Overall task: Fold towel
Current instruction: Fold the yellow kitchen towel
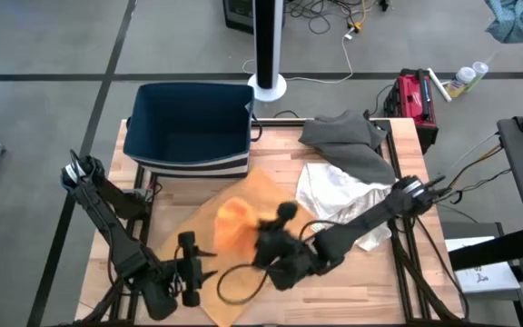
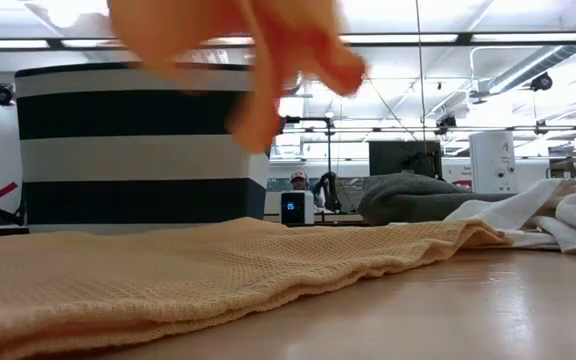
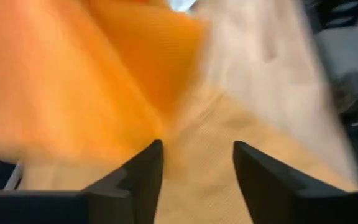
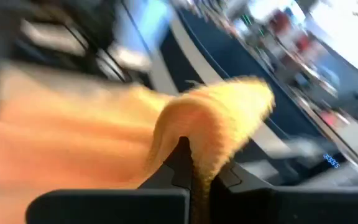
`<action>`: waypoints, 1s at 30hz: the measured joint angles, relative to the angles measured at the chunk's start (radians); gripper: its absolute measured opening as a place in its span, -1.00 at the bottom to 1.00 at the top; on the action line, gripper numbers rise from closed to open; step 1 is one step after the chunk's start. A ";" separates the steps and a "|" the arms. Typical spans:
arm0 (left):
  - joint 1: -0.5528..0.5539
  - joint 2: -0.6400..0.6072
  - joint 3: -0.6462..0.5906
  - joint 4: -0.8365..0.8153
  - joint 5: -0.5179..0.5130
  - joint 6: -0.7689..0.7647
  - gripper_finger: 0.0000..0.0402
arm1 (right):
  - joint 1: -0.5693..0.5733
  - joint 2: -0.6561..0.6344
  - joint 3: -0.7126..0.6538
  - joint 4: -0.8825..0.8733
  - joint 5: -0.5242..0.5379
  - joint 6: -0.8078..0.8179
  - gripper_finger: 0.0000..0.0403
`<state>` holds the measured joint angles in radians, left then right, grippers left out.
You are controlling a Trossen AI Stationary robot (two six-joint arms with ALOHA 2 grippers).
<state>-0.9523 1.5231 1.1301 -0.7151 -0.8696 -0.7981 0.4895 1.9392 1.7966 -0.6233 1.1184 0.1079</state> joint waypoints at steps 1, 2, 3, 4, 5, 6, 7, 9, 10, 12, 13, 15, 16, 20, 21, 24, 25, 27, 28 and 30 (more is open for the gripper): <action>0.000 0.001 -0.014 -0.011 0.000 -0.034 0.03 | -0.018 -0.025 0.000 -0.156 0.003 0.107 -0.99; -0.001 0.001 -0.028 -0.006 0.001 -0.056 0.09 | -0.041 -0.049 0.000 -0.318 0.004 0.221 -0.99; -0.002 0.001 -0.045 0.010 0.000 -0.071 0.14 | -0.069 -0.070 0.000 -0.469 0.007 0.345 -0.99; -0.002 0.000 -0.063 0.028 0.000 -0.082 0.18 | -0.096 -0.093 -0.003 -0.625 0.010 0.470 -0.99; -0.002 0.000 -0.084 0.048 0.000 -0.086 0.22 | -0.123 -0.112 -0.011 -0.782 0.008 0.601 -0.98; -0.001 0.001 -0.104 0.071 0.000 -0.086 0.25 | -0.149 -0.128 -0.021 -0.913 0.003 0.721 -0.98; 0.001 0.001 -0.122 0.101 -0.002 -0.086 0.28 | -0.173 -0.146 -0.040 -0.957 -0.009 0.813 -0.99; 0.008 0.000 -0.153 0.151 -0.004 -0.077 0.31 | -0.217 -0.223 -0.131 -0.862 -0.053 0.751 -0.99; 0.014 0.000 -0.167 0.163 -0.004 -0.075 0.31 | -0.240 -0.265 -0.178 -0.797 -0.085 0.687 -0.99; 0.024 0.000 -0.195 0.208 -0.005 -0.076 0.32 | -0.304 -0.330 -0.250 -0.685 -0.088 0.626 -0.99; 0.029 0.000 -0.210 0.232 -0.005 -0.075 0.31 | -0.339 -0.363 -0.290 -0.688 -0.104 0.638 -0.99; 0.034 -0.001 -0.237 0.275 -0.009 -0.071 0.29 | -0.415 -0.396 -0.364 -0.696 -0.139 0.690 -0.99; 0.034 -0.001 -0.250 0.312 -0.010 -0.068 0.28 | -0.449 -0.416 -0.405 -0.689 -0.155 0.722 -0.99; 0.034 0.000 -0.303 0.432 -0.009 -0.012 0.23 | -0.565 -0.481 -0.567 -0.686 -0.230 0.844 -0.99; 0.035 0.000 -0.311 0.440 -0.008 -0.006 0.23 | -0.585 -0.490 -0.605 -0.687 -0.243 0.872 -0.98; 0.039 -0.001 -0.322 0.460 -0.003 -0.007 0.23 | -0.622 -0.516 -0.697 -0.675 -0.297 0.921 -0.88; 0.042 -0.002 -0.324 0.456 0.003 -0.008 0.24 | -0.624 -0.530 -0.717 -0.666 -0.313 0.929 -0.81; 0.056 -0.003 -0.324 0.460 0.033 -0.019 0.28 | -0.626 -0.559 -0.747 -0.669 -0.343 0.939 -0.64; 0.069 -0.004 -0.323 0.459 0.044 -0.026 0.29 | -0.625 -0.571 -0.752 -0.670 -0.351 0.941 -0.55; 0.104 -0.007 -0.310 0.443 0.084 -0.025 0.33 | -0.620 -0.606 -0.754 -0.655 -0.371 0.936 -0.35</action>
<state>-0.8484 1.5162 0.8197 -0.2723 -0.7859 -0.8229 -0.1307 1.3333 1.0424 -1.2782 0.7475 1.0441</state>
